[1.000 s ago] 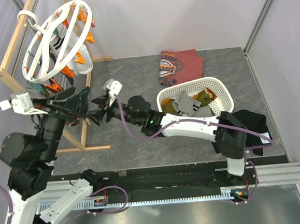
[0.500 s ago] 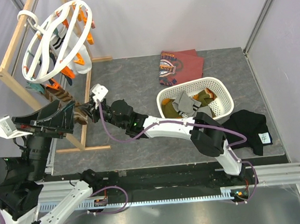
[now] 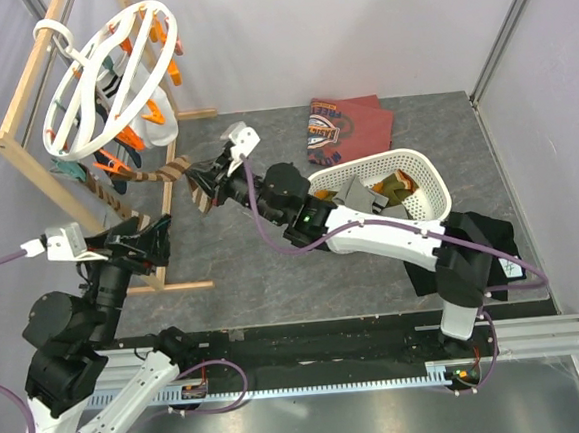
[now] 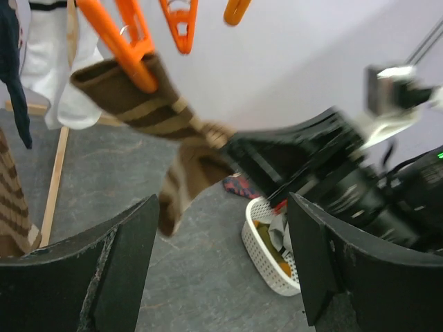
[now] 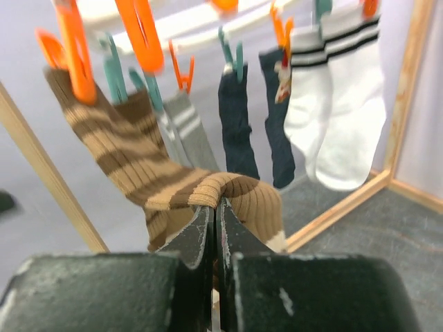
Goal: Remove the socks clipped to the hanger
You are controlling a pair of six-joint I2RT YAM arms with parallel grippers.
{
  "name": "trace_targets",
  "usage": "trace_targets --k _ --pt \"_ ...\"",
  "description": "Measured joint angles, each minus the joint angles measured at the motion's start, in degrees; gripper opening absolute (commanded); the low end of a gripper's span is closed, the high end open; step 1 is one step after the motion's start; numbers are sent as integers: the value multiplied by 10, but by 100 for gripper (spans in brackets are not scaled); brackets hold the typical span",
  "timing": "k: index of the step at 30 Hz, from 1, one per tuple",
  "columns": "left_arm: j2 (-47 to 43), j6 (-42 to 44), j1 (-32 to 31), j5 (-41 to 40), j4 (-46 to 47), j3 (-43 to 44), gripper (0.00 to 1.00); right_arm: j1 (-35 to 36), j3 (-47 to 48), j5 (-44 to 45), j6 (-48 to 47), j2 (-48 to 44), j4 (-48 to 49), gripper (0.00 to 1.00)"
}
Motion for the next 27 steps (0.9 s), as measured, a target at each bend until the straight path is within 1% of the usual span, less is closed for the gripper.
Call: trace_targets --k 4,10,21,27 --pt "-4 0 0 2 1 -41 81 -17 -7 -17 20 -35 0 0" --pt "17 0 0 13 5 -74 82 -43 -7 -37 47 -43 -20 0" --pt "51 1 0 16 61 -142 83 -77 -7 -64 86 -47 -69 0" --pt "54 9 0 16 96 -161 84 -89 -7 -75 96 -56 -83 0"
